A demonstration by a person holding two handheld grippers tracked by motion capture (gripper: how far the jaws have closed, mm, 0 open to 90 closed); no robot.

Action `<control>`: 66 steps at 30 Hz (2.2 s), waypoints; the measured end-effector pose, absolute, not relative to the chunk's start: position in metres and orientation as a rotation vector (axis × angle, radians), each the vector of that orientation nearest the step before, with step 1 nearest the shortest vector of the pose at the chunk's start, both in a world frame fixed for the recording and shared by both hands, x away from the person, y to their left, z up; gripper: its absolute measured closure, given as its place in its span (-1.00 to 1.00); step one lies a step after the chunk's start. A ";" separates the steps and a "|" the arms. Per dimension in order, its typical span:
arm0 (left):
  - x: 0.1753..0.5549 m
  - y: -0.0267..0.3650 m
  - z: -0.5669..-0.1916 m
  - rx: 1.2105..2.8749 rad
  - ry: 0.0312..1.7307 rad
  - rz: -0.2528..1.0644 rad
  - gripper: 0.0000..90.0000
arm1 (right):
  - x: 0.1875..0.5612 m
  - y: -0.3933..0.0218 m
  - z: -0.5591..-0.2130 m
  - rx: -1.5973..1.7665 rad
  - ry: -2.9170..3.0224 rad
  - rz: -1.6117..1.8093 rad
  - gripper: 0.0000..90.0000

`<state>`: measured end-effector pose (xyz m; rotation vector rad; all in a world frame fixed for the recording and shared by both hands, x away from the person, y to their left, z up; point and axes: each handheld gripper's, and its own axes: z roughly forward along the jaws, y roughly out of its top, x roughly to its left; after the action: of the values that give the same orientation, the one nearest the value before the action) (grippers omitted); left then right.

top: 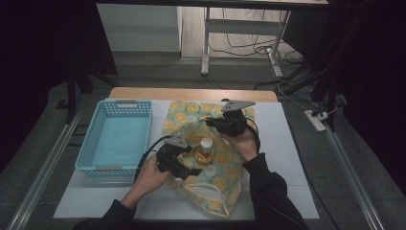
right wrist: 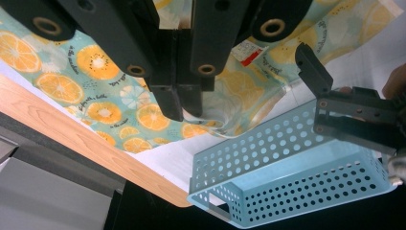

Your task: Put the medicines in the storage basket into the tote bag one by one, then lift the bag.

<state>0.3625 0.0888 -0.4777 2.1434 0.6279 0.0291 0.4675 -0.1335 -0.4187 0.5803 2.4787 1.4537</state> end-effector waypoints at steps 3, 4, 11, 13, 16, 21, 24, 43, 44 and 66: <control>0.359 0.087 -0.480 2.134 0.637 0.038 -0.96 | 0.467 -0.134 -0.419 0.584 2.481 1.453 1.00; 0.358 0.086 -0.481 2.136 0.641 0.043 -0.97 | 0.467 -0.133 -0.419 0.584 2.481 1.452 1.00; 0.351 0.072 -0.487 2.211 0.638 0.031 -0.95 | 0.467 -0.132 -0.419 0.582 2.485 1.452 1.00; 0.350 0.069 -0.490 2.228 0.636 0.024 -0.96 | 0.467 -0.132 -0.420 0.579 2.487 1.449 1.00; 0.350 0.065 -0.496 2.242 0.648 0.013 -1.00 | 0.466 -0.131 -0.420 0.575 2.490 1.447 1.00; 0.350 0.060 -0.508 2.283 0.641 0.024 -1.00 | 0.466 -0.130 -0.420 0.573 2.490 1.447 1.00; 0.349 0.056 -0.517 2.309 0.643 0.027 -1.00 | 0.466 -0.131 -0.420 0.577 2.490 1.449 1.00; 0.348 0.042 -0.538 2.434 0.581 0.143 -0.96 | 0.467 -0.131 -0.421 0.580 2.489 1.451 1.00; 0.348 0.043 -0.537 2.433 0.576 0.142 -0.92 | 0.467 -0.131 -0.420 0.580 2.488 1.452 1.00; 0.359 0.049 -0.528 2.390 0.671 0.065 0.99 | 0.467 -0.130 -0.422 0.578 2.493 1.445 1.00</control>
<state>0.3585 0.0491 -0.5277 2.3904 0.6706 0.0651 0.4674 -0.1302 -0.4216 0.5775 2.4929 1.4447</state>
